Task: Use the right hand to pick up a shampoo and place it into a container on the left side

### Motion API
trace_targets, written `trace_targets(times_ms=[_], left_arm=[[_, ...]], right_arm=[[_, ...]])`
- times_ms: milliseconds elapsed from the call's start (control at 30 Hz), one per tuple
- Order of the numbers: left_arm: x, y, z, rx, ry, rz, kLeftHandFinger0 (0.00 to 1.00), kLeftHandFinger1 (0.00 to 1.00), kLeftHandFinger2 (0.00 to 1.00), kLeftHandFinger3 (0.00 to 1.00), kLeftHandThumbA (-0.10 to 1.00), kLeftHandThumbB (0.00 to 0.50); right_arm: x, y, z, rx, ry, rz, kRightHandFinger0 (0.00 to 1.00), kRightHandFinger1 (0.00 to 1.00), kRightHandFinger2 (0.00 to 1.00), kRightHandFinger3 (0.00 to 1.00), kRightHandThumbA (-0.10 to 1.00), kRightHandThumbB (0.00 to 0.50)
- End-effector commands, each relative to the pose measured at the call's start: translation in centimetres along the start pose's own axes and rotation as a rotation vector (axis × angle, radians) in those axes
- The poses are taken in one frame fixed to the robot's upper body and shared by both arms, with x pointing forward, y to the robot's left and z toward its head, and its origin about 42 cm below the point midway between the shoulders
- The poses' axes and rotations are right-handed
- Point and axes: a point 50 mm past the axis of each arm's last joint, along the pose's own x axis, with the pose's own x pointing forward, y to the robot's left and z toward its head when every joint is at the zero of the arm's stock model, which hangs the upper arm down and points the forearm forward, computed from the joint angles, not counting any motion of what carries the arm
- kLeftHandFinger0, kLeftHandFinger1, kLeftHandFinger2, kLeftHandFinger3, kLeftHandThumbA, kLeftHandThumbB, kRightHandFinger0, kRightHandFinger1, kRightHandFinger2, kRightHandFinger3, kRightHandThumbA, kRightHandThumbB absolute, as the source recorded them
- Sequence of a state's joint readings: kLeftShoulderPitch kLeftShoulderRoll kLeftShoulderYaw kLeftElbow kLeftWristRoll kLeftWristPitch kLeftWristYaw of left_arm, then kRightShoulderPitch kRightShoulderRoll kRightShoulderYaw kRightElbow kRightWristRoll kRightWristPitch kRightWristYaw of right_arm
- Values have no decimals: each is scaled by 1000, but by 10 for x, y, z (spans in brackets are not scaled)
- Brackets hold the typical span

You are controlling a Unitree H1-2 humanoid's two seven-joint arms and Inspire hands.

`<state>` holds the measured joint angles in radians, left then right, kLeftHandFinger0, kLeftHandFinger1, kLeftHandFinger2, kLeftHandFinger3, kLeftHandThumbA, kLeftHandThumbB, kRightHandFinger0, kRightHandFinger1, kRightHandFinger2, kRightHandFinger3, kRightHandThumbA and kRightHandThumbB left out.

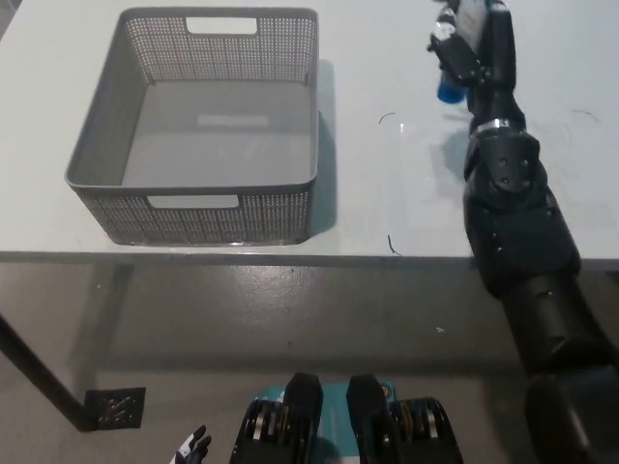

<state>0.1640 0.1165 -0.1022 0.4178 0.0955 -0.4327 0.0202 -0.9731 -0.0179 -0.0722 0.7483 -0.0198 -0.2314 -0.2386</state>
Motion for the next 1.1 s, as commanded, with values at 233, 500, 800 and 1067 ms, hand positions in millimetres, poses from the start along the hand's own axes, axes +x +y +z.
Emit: trace_targets(times_ms=[233, 500, 800, 1067], left_arm=[[3, 4, 6, -9, -50, 10, 1000, 1000, 1000, 1000, 1000, 126], [8, 3, 9, 14, -65, 3, 1000, 1000, 1000, 1000, 1000, 129], [20, 2, 18, 19, -98, 4, 1000, 1000, 1000, 1000, 1000, 137], [31, 6, 29, 13, -137, -9, 1000, 1000, 1000, 1000, 1000, 139]], right_arm=[[-9, 102, 93, -52, -204, 196, 0, 316, 757, 830, -100, 132], [-18, 155, 104, -43, -219, 278, 0, 344, 753, 808, -100, 113], [-13, 187, 92, -29, -170, 326, 0, 330, 705, 773, -100, 125], [-1, 178, 58, -89, -65, 306, 0, 326, 713, 788, -100, 142]])
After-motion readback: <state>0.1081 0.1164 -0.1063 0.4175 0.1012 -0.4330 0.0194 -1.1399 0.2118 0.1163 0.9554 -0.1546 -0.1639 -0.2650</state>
